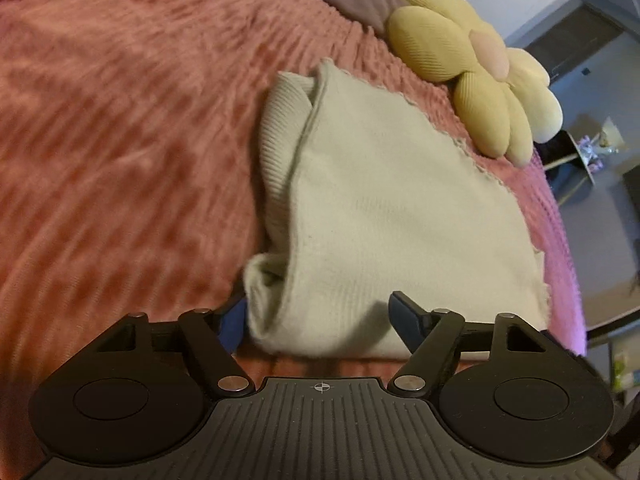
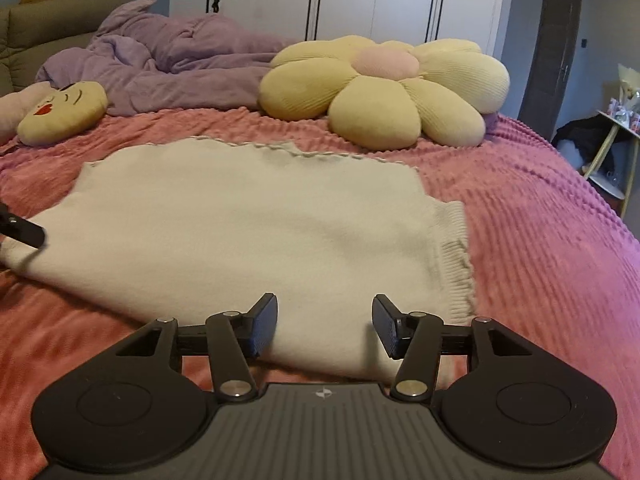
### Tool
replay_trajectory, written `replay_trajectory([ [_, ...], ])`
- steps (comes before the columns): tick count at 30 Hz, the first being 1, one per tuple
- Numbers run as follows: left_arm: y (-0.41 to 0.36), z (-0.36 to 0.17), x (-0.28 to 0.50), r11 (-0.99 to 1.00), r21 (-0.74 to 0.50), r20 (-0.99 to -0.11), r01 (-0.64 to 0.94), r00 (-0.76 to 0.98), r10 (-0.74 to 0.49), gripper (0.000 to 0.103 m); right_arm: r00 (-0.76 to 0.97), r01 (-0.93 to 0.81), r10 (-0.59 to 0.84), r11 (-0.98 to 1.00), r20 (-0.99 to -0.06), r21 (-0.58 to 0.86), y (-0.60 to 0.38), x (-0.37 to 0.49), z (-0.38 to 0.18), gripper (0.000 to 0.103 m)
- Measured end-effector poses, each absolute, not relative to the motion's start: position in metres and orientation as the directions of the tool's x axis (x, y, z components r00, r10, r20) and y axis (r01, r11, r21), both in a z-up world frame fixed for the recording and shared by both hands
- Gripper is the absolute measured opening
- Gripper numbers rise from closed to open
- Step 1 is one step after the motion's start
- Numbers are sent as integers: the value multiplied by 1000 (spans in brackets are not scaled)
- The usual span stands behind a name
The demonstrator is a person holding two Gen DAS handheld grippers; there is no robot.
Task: Fold small clothes
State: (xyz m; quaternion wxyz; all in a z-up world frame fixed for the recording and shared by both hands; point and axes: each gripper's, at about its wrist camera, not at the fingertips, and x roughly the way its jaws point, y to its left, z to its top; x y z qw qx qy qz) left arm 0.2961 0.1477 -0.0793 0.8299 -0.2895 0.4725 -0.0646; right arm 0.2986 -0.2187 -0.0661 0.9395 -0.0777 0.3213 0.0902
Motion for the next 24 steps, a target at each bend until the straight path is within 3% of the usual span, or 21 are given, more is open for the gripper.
replay_trajectory([
  [3,153,-90,304,788,-580,-737,-205,544,-401,74,774,-241,140,967,-617,-84,-207,299,-62,52],
  [5,161,-96,307,748,-615,-724,-249,554,-411,55,773,-266,155,960,-616,-91,-198,301,-61,51],
  [6,166,-100,309,717,-642,-714,-272,554,-429,50,772,-274,158,957,-615,-98,-194,302,-61,48],
  [7,169,-102,310,687,-667,-702,-289,553,-449,37,768,-285,169,954,-618,-93,-189,304,-61,46],
  [8,171,-104,311,665,-686,-690,-295,554,-465,33,762,-294,185,953,-621,-78,-184,306,-61,38],
  [11,172,-107,314,657,-696,-679,-290,563,-471,35,753,-295,183,953,-633,-76,-167,312,-64,33],
  [13,173,-110,316,648,-699,-679,-303,567,-467,45,750,-286,172,955,-639,-77,-160,316,-69,33],
  [16,176,-117,323,589,-733,-658,-340,575,-487,46,734,-280,149,955,-663,-94,-154,321,-78,33],
  [20,173,-110,325,629,-708,-675,-321,569,-469,32,724,-297,148,948,-673,-111,-154,321,-70,33],
  [24,173,-101,324,641,-699,-679,-317,575,-456,27,775,-280,158,954,-612,-107,-158,309,-62,34],
])
